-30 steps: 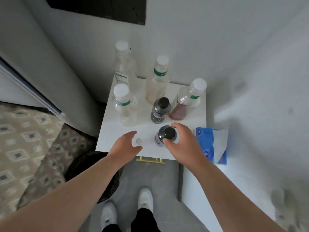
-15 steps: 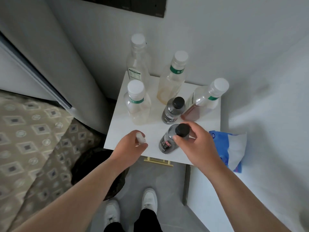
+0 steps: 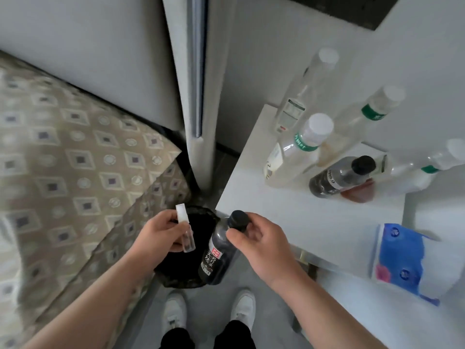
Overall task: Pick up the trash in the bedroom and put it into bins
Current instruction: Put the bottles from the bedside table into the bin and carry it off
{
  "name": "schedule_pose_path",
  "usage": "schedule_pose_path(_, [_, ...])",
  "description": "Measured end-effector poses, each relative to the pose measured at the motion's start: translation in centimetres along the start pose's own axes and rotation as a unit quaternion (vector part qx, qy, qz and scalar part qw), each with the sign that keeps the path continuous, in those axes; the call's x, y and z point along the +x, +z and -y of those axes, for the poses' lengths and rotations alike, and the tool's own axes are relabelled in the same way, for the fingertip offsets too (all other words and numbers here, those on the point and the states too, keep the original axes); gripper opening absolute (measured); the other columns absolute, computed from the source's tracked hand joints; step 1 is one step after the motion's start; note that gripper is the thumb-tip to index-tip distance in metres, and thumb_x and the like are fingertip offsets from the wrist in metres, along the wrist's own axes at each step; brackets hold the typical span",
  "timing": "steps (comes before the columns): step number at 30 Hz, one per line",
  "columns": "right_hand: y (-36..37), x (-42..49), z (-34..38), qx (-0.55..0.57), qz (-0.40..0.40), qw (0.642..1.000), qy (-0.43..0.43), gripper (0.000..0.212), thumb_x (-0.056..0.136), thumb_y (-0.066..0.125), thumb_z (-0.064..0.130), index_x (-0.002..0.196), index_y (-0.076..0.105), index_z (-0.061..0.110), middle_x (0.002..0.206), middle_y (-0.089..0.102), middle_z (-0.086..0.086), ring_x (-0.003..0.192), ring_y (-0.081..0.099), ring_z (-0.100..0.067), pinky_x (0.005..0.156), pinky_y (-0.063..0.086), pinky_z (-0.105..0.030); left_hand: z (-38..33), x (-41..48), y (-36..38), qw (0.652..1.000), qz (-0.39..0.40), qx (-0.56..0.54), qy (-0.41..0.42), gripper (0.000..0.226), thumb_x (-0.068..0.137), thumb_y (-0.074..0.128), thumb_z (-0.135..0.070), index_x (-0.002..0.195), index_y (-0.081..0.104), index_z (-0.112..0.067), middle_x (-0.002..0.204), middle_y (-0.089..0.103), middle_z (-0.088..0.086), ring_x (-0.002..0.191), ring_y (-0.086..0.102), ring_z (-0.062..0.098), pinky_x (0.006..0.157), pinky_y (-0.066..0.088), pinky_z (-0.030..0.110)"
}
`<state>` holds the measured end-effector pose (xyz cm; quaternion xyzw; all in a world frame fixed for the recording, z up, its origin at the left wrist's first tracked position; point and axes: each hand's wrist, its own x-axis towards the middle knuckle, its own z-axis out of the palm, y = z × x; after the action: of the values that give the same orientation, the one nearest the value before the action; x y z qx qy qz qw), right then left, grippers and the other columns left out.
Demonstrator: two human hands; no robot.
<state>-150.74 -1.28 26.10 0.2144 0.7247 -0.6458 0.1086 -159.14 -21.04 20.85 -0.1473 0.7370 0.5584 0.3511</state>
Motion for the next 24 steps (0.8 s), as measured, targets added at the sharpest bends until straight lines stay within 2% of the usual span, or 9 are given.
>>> schedule_pose_path(3, [4.9,2.2,-3.2,-0.035,0.026,0.999,0.015,0.012,0.082,0.070,0.013,0.090,0.070,0.022,0.084,0.074,0.012,0.081,0.068,0.000,0.076,0.054,-0.022,3.8,2.4,-2.2,0.999,-0.036,-0.002,-0.018,0.004,0.092,0.055,-0.005,0.092,0.057,-0.009,0.069,0.063,0.006,0.053,0.060,0.013,0.060,0.053,0.031])
schedule_pose_path(6, [9.0,5.1,-7.0,-0.074,0.025,0.997,0.023,0.016,0.080,0.071,0.026,0.095,0.069,0.030,0.092,0.074,0.014,0.089,0.068,-0.001,0.086,0.056,-0.035,7.6,5.4,-3.6,0.998,-0.059,0.004,-0.027,0.002,0.091,0.057,-0.011,0.093,0.058,-0.012,0.074,0.063,0.007,0.061,0.059,0.016,0.060,0.051,0.029])
schedule_pose_path(10, [12.4,8.8,-12.3,-0.129,0.002,0.991,0.030,0.022,0.078,0.073,0.034,0.100,0.069,0.031,0.095,0.073,0.015,0.093,0.066,-0.001,0.086,0.053,-0.028,12.6,9.2,-4.1,0.996,-0.082,0.014,-0.034,0.007,0.090,0.059,-0.015,0.087,0.055,-0.020,0.077,0.062,0.010,0.064,0.058,0.018,0.061,0.049,0.031])
schedule_pose_path(14, [13.8,11.4,-16.6,-0.165,-0.001,0.985,0.048,0.024,0.078,0.074,0.031,0.101,0.072,0.022,0.095,0.074,0.009,0.092,0.067,-0.007,0.078,0.048,-0.023,16.7,11.7,-3.7,0.997,-0.059,0.024,-0.047,0.011,0.085,0.064,-0.017,0.083,0.057,-0.025,0.081,0.064,0.010,0.075,0.064,0.025,0.070,0.056,0.042])
schedule_pose_path(17, [14.2,12.9,-19.3,-0.179,0.009,0.981,0.077,0.016,0.081,0.073,0.026,0.097,0.073,0.024,0.089,0.071,0.013,0.086,0.065,-0.003,0.068,0.043,-0.011,19.2,13.8,-2.9,0.995,-0.064,0.058,-0.055,0.007,0.084,0.063,-0.016,0.079,0.059,-0.018,0.078,0.064,0.014,0.077,0.065,0.029,0.074,0.058,0.046])
schedule_pose_path(19, [14.3,13.5,-20.9,-0.185,0.006,0.979,0.084,0.018,0.081,0.072,0.024,0.099,0.074,0.024,0.090,0.071,0.014,0.087,0.064,-0.002,0.067,0.042,-0.005,20.2,15.1,-2.2,0.987,-0.083,0.132,-0.044,0.021,0.087,0.059,-0.027,0.075,0.059,-0.009,0.072,0.063,0.016,0.075,0.064,0.032,0.069,0.055,0.042])
schedule_pose_path(20, [14.5,13.8,-21.5,-0.197,0.008,0.977,0.080,0.020,0.081,0.072,0.023,0.101,0.073,0.023,0.092,0.071,0.012,0.089,0.064,-0.003,0.070,0.043,-0.007,20.5,15.7,-1.8,0.980,-0.089,0.170,-0.042,0.028,0.089,0.056,-0.030,0.074,0.059,-0.007,0.071,0.062,0.015,0.076,0.063,0.032,0.065,0.050,0.037])
schedule_pose_path(22, [15.0,14.7,-23.0,-0.227,0.019,0.970,0.083,0.021,0.080,0.072,0.021,0.101,0.072,0.019,0.096,0.072,0.005,0.091,0.064,-0.009,0.075,0.045,-0.016,21.4,17.0,-1.3,0.969,-0.093,0.221,-0.056,0.025,0.090,0.055,-0.030,0.075,0.057,-0.010,0.073,0.058,0.009,0.080,0.061,0.029,0.063,0.038,0.029])
schedule_pose_path(24, [15.6,15.7,-24.3,-0.251,0.031,0.963,0.088,0.021,0.082,0.070,0.021,0.102,0.069,0.017,0.100,0.071,0.002,0.092,0.061,-0.010,0.076,0.040,-0.019,22.4,18.5,-0.6,0.966,-0.083,0.231,-0.076,0.021,0.090,0.055,-0.027,0.075,0.054,-0.012,0.075,0.057,0.007,0.084,0.060,0.029,0.064,0.036,0.027])
